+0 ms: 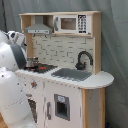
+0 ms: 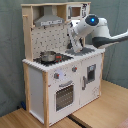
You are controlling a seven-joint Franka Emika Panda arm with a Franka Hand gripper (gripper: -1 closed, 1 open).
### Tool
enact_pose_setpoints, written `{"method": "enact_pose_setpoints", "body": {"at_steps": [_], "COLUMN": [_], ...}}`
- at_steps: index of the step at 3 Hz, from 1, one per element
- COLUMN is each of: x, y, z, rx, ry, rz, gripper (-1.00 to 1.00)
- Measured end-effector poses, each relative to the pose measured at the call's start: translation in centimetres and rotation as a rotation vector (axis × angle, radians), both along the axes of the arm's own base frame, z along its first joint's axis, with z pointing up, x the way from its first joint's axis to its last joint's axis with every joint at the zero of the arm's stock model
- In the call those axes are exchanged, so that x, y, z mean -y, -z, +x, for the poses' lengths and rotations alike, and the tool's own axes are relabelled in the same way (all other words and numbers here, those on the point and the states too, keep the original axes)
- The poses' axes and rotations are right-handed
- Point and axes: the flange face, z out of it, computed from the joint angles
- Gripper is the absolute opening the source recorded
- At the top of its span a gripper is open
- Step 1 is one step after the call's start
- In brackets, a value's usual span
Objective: Play with the kitchen
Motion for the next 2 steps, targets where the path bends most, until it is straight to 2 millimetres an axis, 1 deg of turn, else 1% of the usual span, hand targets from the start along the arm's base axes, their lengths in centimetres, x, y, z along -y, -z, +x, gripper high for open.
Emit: {"method": "enact_pose_setpoints", "body": {"at_steps": [2], "x": [0.81], "y": [-0.73], "z": [1.27], "rx": [-0.157], "ry": [-0.116], "rz": [-0.071], "gripper": [1.00]}}
